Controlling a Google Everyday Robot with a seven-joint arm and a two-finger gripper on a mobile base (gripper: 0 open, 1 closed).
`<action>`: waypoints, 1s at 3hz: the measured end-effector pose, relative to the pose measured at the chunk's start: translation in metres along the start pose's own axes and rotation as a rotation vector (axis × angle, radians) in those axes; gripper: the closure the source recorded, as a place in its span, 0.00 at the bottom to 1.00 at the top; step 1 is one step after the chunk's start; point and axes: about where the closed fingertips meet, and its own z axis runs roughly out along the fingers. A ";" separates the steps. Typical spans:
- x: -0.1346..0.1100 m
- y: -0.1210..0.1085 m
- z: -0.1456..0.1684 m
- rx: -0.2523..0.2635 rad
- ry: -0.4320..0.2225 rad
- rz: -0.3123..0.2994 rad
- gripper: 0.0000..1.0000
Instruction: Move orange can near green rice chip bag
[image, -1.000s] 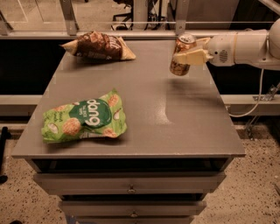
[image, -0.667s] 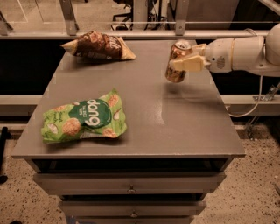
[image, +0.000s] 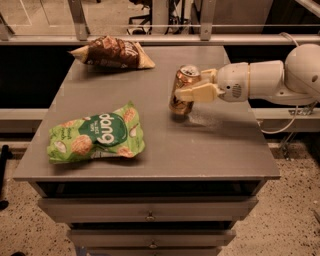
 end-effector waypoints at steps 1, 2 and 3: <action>0.000 0.027 0.022 -0.080 -0.021 -0.010 1.00; 0.005 0.046 0.044 -0.158 -0.014 -0.024 0.87; 0.013 0.060 0.060 -0.221 0.013 -0.036 0.62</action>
Offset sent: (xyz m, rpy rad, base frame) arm -0.0440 0.0836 -0.0289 0.0233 0.0232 0.2598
